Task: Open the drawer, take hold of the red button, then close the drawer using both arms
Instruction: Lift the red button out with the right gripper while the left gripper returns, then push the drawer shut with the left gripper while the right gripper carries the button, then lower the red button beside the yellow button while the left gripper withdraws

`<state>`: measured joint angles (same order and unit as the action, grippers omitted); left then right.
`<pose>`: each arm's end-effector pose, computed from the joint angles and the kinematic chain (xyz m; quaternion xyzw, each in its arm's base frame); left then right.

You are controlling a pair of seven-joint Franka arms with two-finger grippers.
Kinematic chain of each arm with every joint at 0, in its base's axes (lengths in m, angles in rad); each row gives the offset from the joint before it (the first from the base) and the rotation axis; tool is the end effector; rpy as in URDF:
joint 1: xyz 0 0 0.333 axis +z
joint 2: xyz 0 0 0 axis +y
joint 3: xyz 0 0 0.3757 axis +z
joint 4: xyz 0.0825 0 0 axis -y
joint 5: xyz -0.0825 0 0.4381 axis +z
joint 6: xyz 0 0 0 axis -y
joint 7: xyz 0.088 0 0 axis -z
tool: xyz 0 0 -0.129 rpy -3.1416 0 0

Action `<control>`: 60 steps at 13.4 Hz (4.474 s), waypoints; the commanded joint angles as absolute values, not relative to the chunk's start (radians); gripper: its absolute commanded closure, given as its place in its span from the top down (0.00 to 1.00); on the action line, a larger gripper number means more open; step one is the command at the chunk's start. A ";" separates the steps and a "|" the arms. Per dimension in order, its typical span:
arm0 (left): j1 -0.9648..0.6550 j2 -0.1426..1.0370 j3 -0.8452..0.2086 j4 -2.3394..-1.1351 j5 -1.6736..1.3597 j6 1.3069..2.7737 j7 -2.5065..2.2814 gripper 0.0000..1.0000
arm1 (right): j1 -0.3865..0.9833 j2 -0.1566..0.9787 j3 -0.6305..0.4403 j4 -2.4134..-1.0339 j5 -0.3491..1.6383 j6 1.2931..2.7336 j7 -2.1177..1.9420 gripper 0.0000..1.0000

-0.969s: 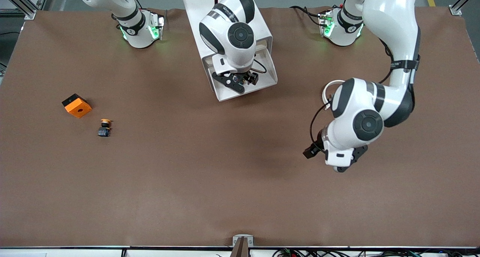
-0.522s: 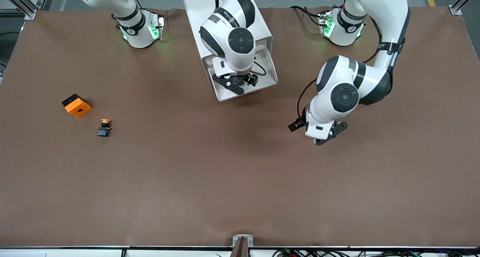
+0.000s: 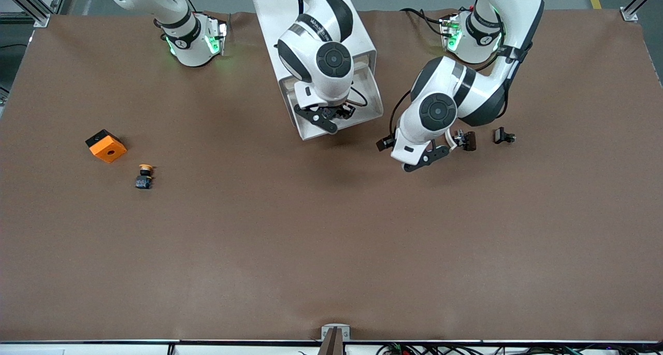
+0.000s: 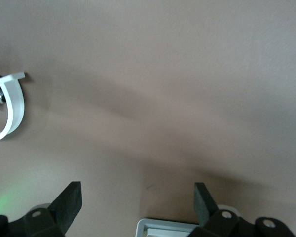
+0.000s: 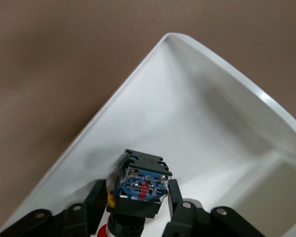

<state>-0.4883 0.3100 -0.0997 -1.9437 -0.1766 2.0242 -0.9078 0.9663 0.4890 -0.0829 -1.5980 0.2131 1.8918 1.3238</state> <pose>0.5282 -0.3657 0.3098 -0.9680 -0.2047 0.1444 0.0117 0.4440 0.5841 0.3399 0.9588 -0.2558 -0.1123 0.0506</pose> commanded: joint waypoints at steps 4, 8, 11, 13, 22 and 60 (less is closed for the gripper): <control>-0.486 0.265 -0.130 -2.029 -0.156 2.104 -0.900 1.00 | 0.960 0.494 -0.083 -1.592 0.232 1.894 1.304 0.09; -0.486 0.270 -0.164 -2.065 -0.156 2.195 -0.900 1.00 | 0.933 0.491 -0.084 -1.551 0.233 1.861 1.304 0.09; -0.488 0.273 -0.190 -2.103 -0.158 2.267 -0.903 1.00 | 0.887 0.491 -0.083 -1.465 0.238 1.737 1.302 0.09; -0.488 0.282 -0.209 -2.114 -0.158 2.289 -0.911 1.00 | 0.847 0.489 -0.081 -1.409 0.250 1.653 1.296 0.09; -0.472 0.264 -0.350 -2.121 -0.172 2.281 -1.032 1.00 | 0.545 0.390 -0.092 -1.339 0.276 1.381 0.669 0.10; 0.219 0.261 -0.439 -1.749 0.262 2.099 -0.799 1.00 | 0.040 0.393 -0.092 -2.204 -0.049 2.445 -0.241 1.00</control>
